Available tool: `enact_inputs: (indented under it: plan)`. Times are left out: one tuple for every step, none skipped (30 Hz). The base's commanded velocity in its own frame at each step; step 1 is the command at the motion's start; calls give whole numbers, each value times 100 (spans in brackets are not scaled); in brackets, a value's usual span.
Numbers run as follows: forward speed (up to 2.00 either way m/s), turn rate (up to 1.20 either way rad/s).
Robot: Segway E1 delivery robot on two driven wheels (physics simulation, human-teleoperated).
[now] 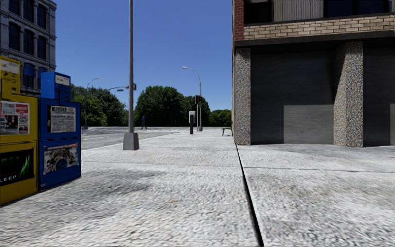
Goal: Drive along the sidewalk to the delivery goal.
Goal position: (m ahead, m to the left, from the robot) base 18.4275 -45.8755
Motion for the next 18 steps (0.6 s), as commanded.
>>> enact_inputs:
  plan:
    - [200,0]
    - [200,0]
    - [200,0]
    - [200,0]
    - [200,0]
    - [200,0]
    - [200,0]
    - [200,0]
    - [200,0]
    - [200,0]
    - [200,0]
    - [200,0]
    - [200,0]
    - [200,0]
    - [200,0]
    - [200,0]
    - [200,0]
    - [200,0]
